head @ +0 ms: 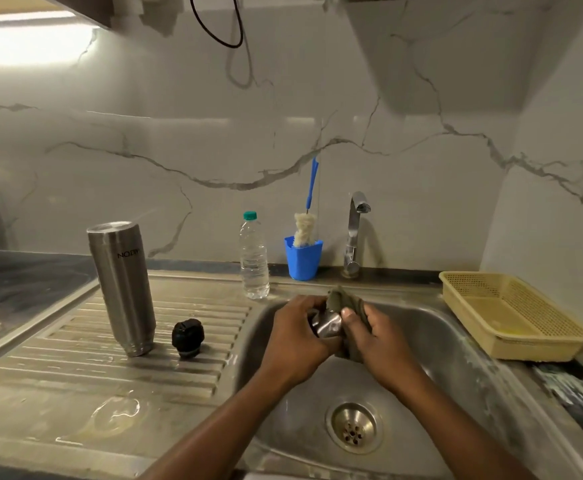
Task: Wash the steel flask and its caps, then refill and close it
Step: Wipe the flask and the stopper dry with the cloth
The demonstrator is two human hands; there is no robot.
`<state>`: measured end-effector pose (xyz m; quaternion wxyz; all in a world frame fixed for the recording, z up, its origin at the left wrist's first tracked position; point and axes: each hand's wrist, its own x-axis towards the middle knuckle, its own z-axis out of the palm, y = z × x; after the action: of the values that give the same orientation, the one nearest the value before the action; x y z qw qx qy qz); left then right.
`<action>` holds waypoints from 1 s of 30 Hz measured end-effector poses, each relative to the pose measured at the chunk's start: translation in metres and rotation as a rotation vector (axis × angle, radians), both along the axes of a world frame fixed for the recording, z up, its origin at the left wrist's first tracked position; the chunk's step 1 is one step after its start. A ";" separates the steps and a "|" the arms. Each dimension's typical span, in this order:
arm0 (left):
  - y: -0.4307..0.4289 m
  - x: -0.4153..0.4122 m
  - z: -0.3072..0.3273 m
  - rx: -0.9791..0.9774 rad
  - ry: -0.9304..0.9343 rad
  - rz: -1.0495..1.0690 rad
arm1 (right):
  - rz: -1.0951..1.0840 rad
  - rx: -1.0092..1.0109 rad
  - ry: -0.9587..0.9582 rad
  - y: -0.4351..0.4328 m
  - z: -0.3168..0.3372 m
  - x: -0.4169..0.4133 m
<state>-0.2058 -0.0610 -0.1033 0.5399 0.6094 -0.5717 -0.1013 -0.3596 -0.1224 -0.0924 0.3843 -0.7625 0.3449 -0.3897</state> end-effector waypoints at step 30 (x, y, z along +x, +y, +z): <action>0.012 -0.003 0.013 0.014 0.661 -0.133 | 0.123 0.045 -0.117 0.014 0.000 0.009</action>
<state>-0.2089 -0.0486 -0.0900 0.6841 0.5088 -0.4033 -0.3324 -0.3509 -0.1082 -0.0923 0.4439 -0.7495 0.2828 -0.4015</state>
